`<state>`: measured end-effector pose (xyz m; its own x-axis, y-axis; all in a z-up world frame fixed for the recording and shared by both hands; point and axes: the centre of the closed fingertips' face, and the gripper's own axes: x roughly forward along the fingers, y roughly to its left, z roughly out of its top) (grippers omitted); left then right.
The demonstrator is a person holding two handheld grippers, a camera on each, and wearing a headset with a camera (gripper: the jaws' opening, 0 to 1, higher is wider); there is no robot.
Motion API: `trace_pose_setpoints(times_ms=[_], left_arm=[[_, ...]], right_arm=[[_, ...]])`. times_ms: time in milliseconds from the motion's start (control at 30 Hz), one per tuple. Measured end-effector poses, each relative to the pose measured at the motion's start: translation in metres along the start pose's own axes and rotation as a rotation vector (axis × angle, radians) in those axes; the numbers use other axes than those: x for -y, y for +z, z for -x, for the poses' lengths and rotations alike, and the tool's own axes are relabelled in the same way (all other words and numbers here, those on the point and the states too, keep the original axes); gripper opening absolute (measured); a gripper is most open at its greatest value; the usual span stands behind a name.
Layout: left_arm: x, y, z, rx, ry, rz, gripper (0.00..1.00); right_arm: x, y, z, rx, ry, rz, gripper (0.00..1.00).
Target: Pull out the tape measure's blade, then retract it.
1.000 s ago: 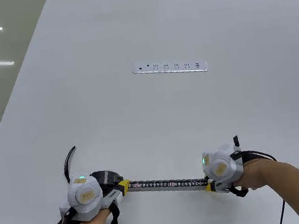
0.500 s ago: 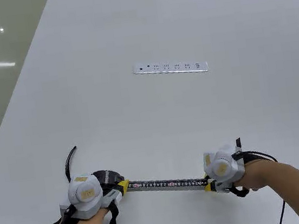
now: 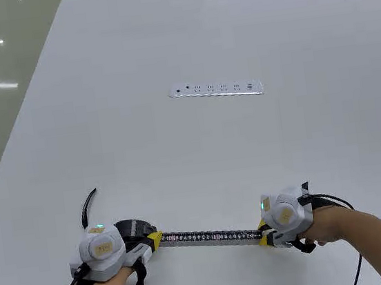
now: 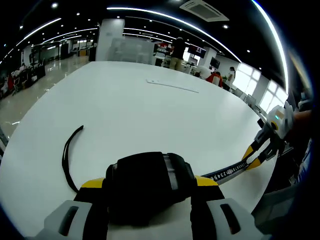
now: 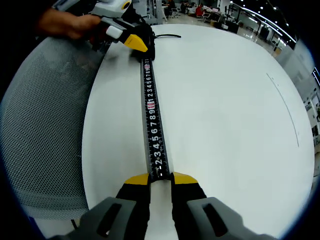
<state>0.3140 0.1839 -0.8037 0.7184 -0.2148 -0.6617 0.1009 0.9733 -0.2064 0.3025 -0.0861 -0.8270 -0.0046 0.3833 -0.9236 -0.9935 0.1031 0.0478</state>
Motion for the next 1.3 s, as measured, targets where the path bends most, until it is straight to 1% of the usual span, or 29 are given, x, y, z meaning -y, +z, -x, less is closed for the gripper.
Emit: trace_pose_setpoints(times_ms=[267,467,967,1300], left_arm=[[0.001,0.0,0.0,-0.004,-0.005,-0.002,0.63],[0.001,0.0,0.0,-0.007,-0.007,-0.002,0.63],[0.001,0.0,0.0,-0.01,-0.01,-0.008,0.63],[0.001,-0.001,0.0,-0.012,-0.011,-0.01,0.63]], right_arm=[[0.001,0.008,-0.003,0.016,-0.003,-0.008,0.15],[0.002,0.01,-0.004,0.024,-0.002,-0.03,0.15],[0.0,0.014,-0.005,0.023,-0.005,-0.044,0.14],[0.0,0.017,-0.007,0.02,-0.004,-0.038,0.14]])
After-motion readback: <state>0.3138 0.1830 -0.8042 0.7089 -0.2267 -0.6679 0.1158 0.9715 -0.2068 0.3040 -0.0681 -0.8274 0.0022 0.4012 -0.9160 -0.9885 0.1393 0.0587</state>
